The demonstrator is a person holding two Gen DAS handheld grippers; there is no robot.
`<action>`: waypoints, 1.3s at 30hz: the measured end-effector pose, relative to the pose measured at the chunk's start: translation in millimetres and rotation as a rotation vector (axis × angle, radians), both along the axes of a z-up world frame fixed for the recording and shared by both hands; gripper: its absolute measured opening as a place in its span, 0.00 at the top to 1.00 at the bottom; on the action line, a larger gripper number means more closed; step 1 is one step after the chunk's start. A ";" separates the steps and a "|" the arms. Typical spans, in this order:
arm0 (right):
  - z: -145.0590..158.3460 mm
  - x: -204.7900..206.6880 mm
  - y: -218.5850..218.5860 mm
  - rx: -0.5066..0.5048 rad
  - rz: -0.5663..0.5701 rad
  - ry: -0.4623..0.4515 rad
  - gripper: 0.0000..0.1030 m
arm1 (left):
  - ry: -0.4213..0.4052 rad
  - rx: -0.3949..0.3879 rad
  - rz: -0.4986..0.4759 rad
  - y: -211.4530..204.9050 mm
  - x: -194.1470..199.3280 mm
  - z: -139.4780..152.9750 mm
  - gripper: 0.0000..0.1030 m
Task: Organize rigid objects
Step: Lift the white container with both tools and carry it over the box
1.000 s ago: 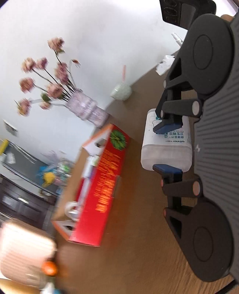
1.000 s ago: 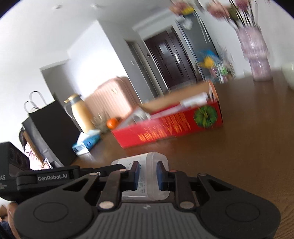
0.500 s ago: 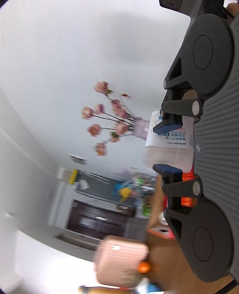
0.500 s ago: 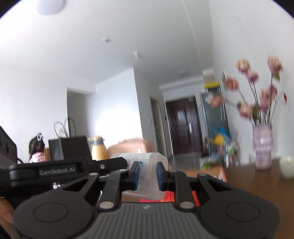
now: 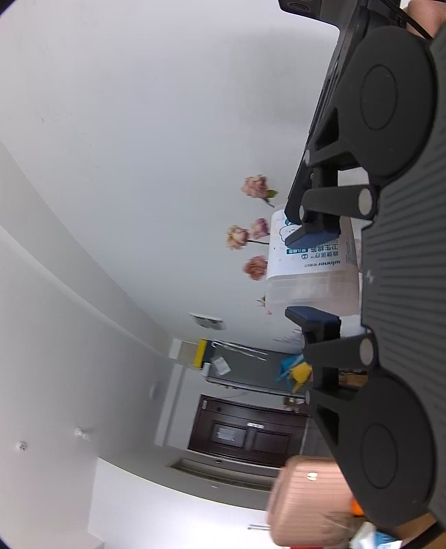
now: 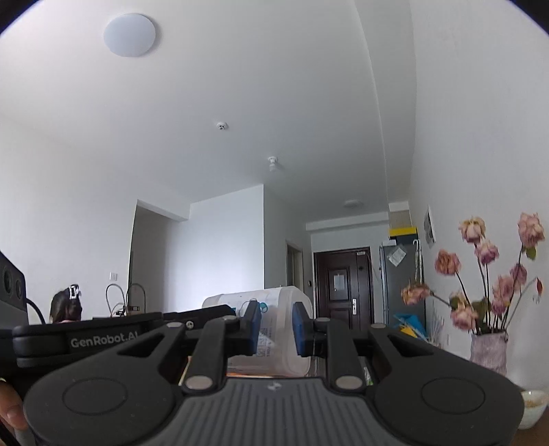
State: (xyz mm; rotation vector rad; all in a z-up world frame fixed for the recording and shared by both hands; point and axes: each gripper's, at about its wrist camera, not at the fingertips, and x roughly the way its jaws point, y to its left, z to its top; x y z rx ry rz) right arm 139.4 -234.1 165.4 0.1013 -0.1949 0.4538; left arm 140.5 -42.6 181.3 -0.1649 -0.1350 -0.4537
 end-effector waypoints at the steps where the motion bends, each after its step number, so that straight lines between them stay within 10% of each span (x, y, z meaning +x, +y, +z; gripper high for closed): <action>1: 8.4 5.6 0.5 -0.001 0.000 -0.004 0.81 | -0.005 0.001 0.000 0.9 4.8 6.3 0.64; 22: 119.2 214.3 -28.6 0.031 0.091 0.201 0.81 | 0.135 0.066 -0.032 -10.3 198.7 104.6 0.64; 39: -8.8 406.2 -42.9 0.078 0.167 0.673 0.81 | 0.551 0.038 -0.058 18.2 353.2 -13.7 0.64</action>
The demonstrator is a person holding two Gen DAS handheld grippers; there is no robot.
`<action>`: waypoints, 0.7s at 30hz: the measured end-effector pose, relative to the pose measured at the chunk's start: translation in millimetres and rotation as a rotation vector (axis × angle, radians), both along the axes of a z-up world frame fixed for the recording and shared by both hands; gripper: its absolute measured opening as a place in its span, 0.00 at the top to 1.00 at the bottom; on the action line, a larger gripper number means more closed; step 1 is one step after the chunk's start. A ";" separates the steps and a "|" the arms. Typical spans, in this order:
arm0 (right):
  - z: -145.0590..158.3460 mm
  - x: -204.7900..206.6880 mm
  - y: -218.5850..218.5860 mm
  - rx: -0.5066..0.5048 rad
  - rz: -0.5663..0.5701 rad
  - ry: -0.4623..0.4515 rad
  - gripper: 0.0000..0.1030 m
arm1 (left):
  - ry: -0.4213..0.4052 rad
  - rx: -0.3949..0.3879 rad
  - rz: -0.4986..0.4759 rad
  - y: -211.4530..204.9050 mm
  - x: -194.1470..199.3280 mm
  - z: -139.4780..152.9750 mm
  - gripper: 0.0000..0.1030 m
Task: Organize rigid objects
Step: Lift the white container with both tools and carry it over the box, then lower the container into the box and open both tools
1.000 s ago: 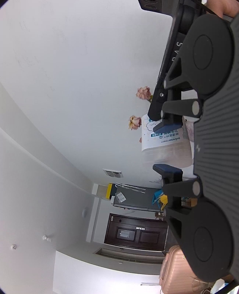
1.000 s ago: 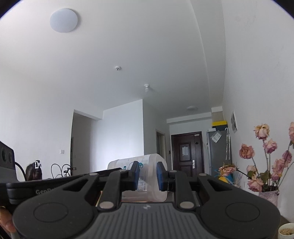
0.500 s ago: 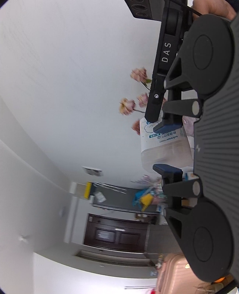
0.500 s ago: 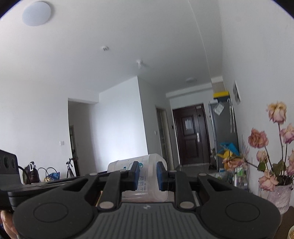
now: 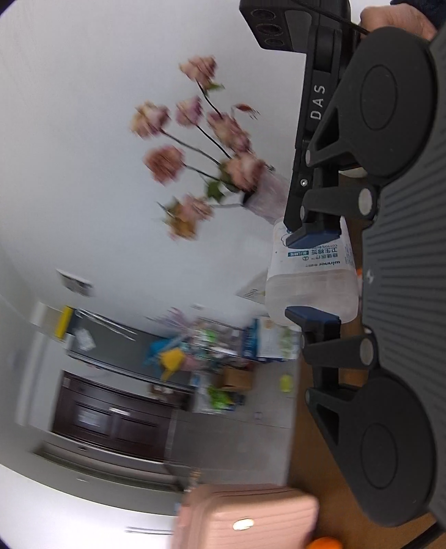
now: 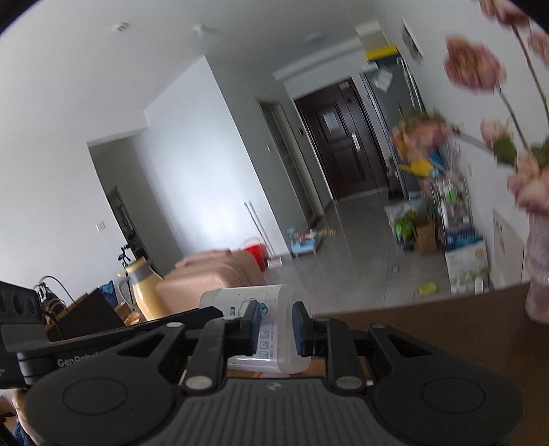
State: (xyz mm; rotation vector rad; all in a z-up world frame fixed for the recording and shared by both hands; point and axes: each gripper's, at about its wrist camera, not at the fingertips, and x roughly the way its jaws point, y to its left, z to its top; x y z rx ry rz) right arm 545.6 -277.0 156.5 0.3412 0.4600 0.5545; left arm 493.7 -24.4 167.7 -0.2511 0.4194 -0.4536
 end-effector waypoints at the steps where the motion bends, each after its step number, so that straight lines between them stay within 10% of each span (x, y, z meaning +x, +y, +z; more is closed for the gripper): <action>1: -10.9 7.4 -0.1 -0.010 -0.001 0.011 0.81 | 0.022 0.000 0.002 0.0 5.1 -10.2 0.64; 21: -218.5 94.1 63.4 -0.096 0.073 0.357 0.79 | 0.372 0.041 0.108 27.0 99.5 -178.1 0.60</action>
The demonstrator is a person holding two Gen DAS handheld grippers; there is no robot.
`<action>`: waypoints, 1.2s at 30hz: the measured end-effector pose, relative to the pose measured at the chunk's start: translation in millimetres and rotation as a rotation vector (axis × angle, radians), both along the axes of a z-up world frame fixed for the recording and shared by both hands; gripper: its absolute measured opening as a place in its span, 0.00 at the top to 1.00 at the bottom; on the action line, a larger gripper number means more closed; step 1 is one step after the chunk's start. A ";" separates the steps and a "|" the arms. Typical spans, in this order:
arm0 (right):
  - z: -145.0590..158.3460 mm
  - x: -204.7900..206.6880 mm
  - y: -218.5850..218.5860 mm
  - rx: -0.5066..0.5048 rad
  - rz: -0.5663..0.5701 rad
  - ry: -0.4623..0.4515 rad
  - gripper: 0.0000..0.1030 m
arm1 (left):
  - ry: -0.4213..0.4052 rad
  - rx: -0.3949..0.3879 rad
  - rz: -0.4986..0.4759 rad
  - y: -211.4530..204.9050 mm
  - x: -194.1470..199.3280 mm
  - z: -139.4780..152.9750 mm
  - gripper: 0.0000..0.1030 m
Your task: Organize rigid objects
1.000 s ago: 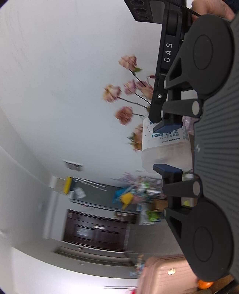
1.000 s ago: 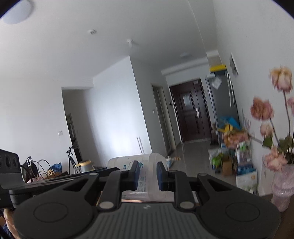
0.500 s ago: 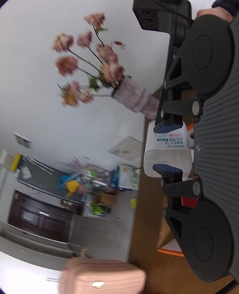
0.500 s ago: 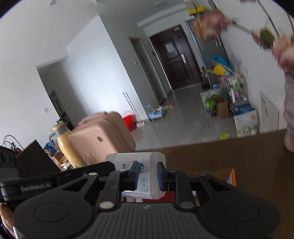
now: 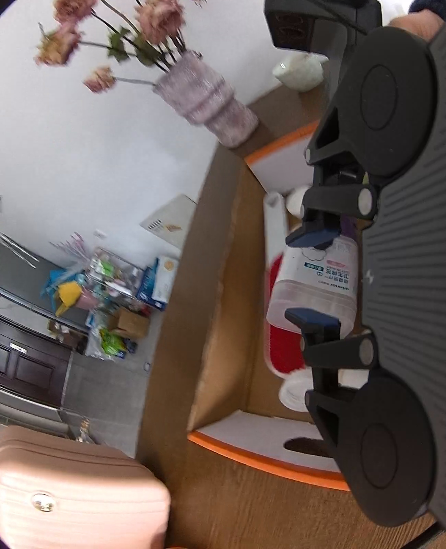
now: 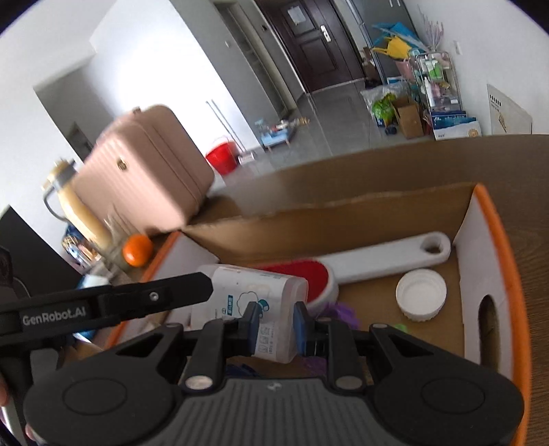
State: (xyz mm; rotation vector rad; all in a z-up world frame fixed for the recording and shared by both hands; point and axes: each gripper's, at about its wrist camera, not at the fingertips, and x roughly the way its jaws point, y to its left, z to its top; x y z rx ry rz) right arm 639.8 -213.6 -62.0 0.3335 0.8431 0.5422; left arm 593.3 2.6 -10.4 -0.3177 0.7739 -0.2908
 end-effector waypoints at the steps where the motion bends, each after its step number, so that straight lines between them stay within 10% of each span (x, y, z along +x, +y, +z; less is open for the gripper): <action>1: 1.0 -0.1 1.6 -0.005 0.000 -0.005 0.79 | 0.003 0.004 -0.007 -0.1 0.9 -3.3 0.59; 17: 40.0 -17.2 0.9 -0.092 -0.021 -0.045 0.73 | 0.001 0.050 -0.061 -4.1 -17.7 17.9 0.35; 20: 62.5 -33.0 -7.3 -0.104 -0.046 -0.085 0.55 | -0.034 0.097 -0.084 -7.3 -35.6 37.6 0.30; 36: 197.1 -163.6 -26.7 -0.141 -0.141 -0.364 0.25 | -0.363 0.243 -0.015 -6.5 -176.2 157.8 0.05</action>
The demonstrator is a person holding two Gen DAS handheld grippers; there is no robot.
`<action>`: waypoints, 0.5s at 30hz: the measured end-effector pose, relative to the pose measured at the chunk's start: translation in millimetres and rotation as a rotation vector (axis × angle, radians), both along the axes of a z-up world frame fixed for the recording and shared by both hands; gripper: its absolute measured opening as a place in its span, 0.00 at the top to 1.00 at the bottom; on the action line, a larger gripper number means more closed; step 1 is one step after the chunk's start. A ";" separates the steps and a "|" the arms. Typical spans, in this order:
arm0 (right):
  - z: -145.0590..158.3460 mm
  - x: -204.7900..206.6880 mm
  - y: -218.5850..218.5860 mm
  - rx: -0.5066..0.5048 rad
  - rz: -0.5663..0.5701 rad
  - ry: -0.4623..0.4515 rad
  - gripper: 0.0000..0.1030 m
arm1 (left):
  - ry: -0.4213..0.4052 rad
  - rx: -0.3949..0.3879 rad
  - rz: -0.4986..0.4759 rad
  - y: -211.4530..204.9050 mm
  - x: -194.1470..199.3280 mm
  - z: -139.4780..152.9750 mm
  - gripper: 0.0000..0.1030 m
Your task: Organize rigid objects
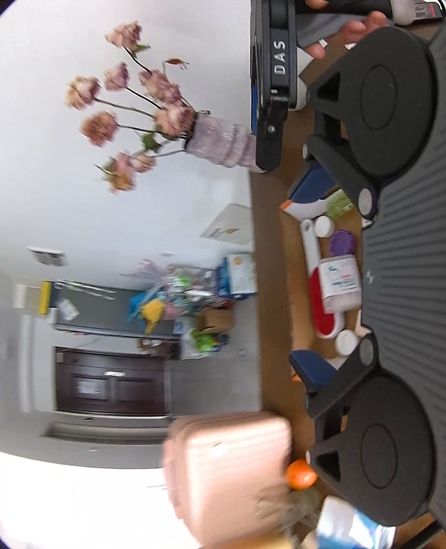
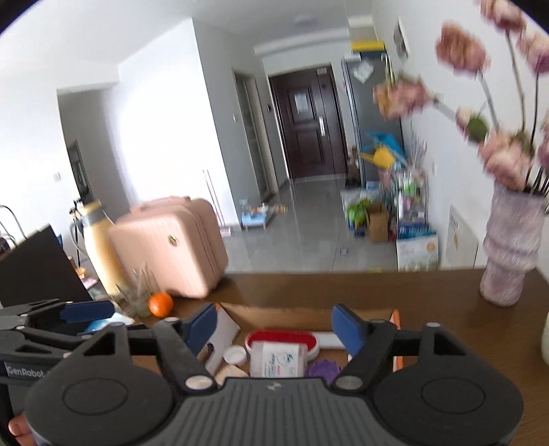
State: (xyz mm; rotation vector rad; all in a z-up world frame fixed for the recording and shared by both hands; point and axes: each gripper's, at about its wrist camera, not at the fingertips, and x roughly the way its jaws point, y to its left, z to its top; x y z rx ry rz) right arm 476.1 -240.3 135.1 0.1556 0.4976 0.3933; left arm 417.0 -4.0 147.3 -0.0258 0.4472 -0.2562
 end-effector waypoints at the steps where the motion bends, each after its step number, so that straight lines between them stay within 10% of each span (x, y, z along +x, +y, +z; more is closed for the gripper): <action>1: 8.7 -9.2 -0.9 0.002 -0.003 -0.022 0.25 | -0.025 0.006 0.004 0.9 -7.9 6.1 0.02; 15: 51.3 -127.3 -10.3 0.019 -0.100 -0.263 0.00 | -0.296 0.036 0.114 4.3 -116.6 41.3 0.00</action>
